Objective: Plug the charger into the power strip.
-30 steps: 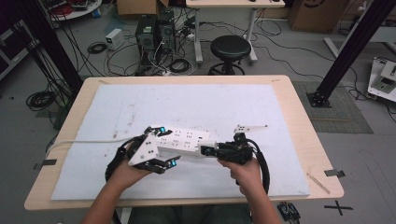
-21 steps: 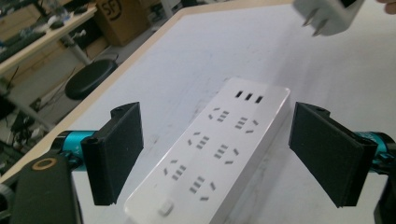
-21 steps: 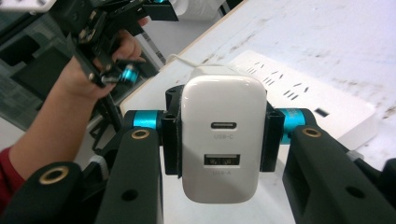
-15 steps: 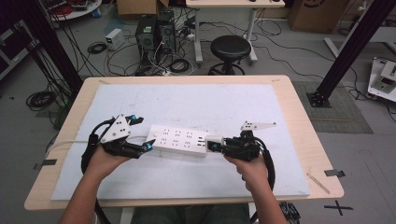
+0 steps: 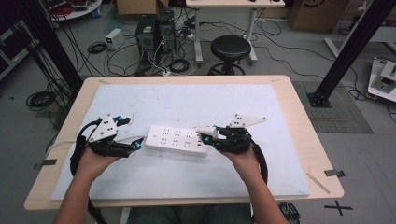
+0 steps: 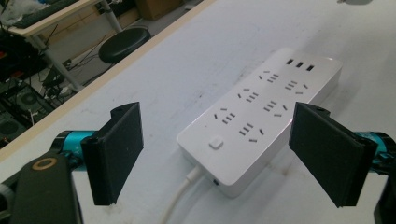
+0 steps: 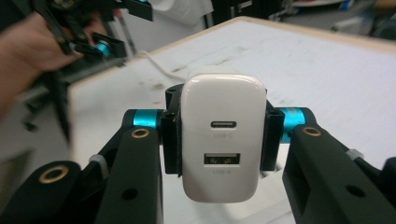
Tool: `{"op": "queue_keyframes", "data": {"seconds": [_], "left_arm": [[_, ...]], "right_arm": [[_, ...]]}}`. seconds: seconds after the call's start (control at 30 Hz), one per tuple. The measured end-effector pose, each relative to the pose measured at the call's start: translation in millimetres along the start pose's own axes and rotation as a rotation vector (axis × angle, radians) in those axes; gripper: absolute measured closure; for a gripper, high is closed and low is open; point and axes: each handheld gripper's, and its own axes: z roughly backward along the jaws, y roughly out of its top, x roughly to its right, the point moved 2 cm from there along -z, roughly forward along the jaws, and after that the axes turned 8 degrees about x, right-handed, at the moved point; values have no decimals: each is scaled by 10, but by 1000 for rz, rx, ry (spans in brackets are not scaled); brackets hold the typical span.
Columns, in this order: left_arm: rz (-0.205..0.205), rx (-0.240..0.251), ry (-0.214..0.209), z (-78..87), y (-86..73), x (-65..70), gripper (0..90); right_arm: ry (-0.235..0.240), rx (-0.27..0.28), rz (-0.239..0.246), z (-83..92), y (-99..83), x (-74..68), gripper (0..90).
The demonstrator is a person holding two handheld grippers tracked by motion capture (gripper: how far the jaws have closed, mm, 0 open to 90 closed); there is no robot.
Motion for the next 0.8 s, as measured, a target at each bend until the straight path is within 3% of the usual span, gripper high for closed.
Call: {"op": "queue_keyframes", "data": {"seconds": [0.2,0.37,0.6,0.8], "left_arm": [[9,-21,14,87,-80,-37,177],[10,-28,21,128,-125,-52,177],[12,-29,26,165,-159,-71,177],[13,-39,22,185,-210,-77,177]], "right_arm": [[-47,-87,135,-150,83,12,630],[-44,-185,234,-280,144,18,630],[-20,-326,307,-431,240,63,630],[-10,-412,360,-536,339,114,630]]}}
